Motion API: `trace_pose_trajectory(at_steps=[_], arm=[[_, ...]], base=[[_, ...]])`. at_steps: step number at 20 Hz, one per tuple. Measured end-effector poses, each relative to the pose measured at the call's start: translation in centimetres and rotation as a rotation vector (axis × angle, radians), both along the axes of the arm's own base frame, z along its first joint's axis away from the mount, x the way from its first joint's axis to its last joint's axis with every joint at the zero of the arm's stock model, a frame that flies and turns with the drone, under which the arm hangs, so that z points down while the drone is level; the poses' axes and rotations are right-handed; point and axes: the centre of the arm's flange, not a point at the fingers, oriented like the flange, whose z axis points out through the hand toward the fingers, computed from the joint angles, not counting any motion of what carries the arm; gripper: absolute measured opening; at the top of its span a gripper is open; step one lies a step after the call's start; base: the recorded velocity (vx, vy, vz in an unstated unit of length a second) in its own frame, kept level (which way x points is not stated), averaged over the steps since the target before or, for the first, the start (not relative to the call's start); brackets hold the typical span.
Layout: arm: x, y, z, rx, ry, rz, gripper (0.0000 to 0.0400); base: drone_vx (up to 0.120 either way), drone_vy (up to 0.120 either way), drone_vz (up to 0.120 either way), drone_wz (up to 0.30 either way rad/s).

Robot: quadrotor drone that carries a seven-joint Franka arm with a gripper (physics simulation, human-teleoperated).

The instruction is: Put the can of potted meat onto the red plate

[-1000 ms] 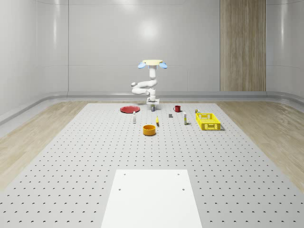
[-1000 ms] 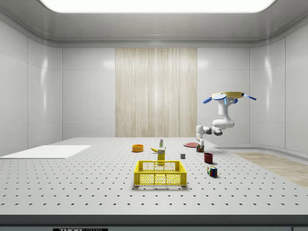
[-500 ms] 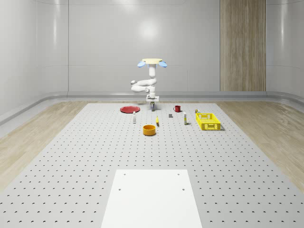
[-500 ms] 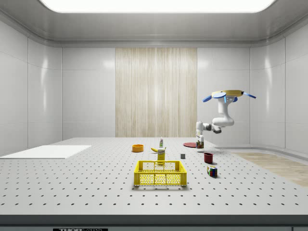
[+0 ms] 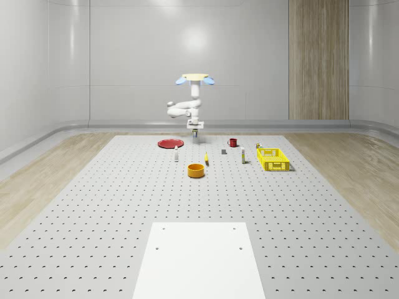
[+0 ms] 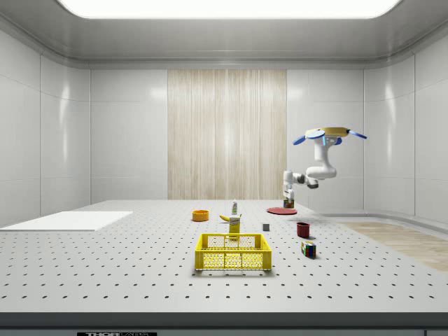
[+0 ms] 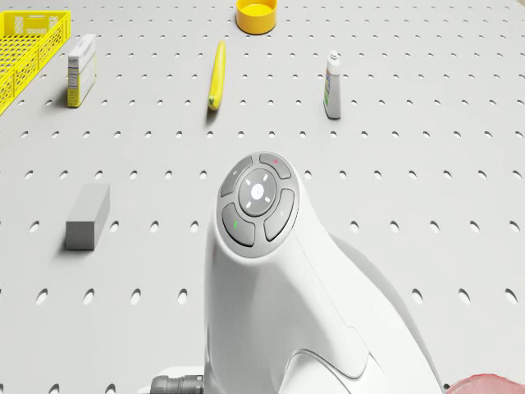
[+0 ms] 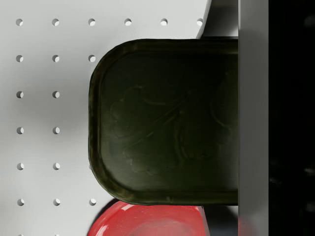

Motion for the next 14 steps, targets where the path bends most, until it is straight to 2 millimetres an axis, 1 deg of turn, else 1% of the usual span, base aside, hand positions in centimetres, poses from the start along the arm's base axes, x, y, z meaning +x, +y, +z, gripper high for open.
trace_pose_trajectory(at_steps=[14], arm=[[0.00,0.00,-0.12,0.000,0.000,0.000,0.0286]], base=[[0.000,-0.120,0.000,0.000]])
